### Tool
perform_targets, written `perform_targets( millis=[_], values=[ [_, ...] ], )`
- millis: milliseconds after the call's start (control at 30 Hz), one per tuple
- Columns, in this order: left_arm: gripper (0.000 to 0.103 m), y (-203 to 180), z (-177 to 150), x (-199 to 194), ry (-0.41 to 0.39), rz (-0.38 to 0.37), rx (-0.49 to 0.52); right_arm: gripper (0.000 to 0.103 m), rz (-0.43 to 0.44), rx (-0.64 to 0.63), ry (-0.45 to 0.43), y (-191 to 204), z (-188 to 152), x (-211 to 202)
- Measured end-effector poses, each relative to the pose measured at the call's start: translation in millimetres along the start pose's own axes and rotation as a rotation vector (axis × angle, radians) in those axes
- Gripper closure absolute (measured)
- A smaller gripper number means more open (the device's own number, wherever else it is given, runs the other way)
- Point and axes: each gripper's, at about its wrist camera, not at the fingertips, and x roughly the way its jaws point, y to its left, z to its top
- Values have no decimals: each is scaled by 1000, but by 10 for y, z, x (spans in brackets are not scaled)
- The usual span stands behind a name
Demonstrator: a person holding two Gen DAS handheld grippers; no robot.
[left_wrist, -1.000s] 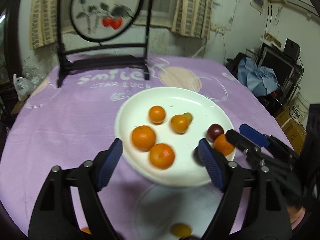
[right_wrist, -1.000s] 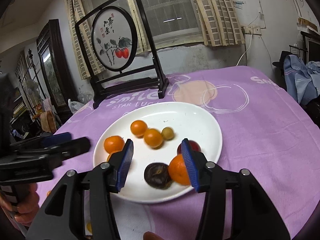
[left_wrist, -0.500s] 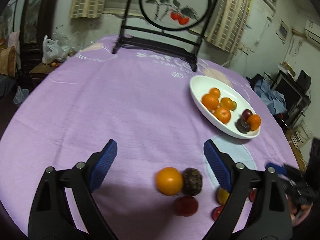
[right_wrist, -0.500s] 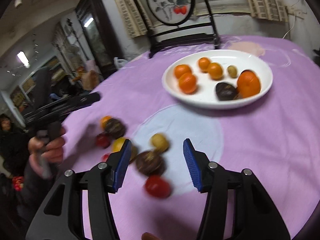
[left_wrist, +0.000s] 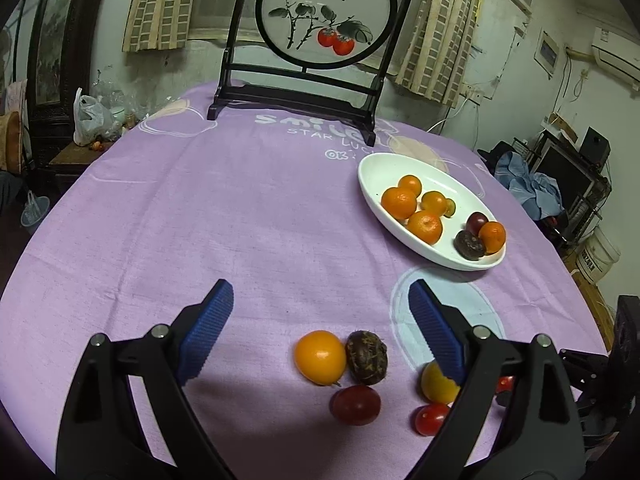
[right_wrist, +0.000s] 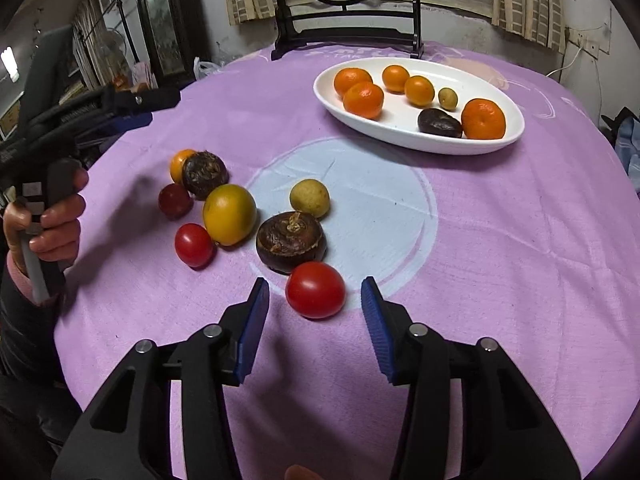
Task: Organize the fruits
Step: 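Grasp a red cherry tomato with the right tool while the left tool grasps another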
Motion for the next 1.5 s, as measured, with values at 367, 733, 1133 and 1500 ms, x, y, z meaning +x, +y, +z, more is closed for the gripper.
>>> perform_targets(
  millis=[367,733,1133,1500],
  values=[
    [12,-48,-71,-40,14,-53,35,72,-26,88,-54,-46,-74,-183],
    [48,-707,-734,-211,148,-253,361,72,-5,164,-146,-107,-271,-559],
    [58,-798,-826,59,257,-187,407,72,22,193,-163,-154,-356,-577],
    [72,-835,-843,165,302,-153,408,72,39,207,-174,-201,-378,-574]
  ],
)
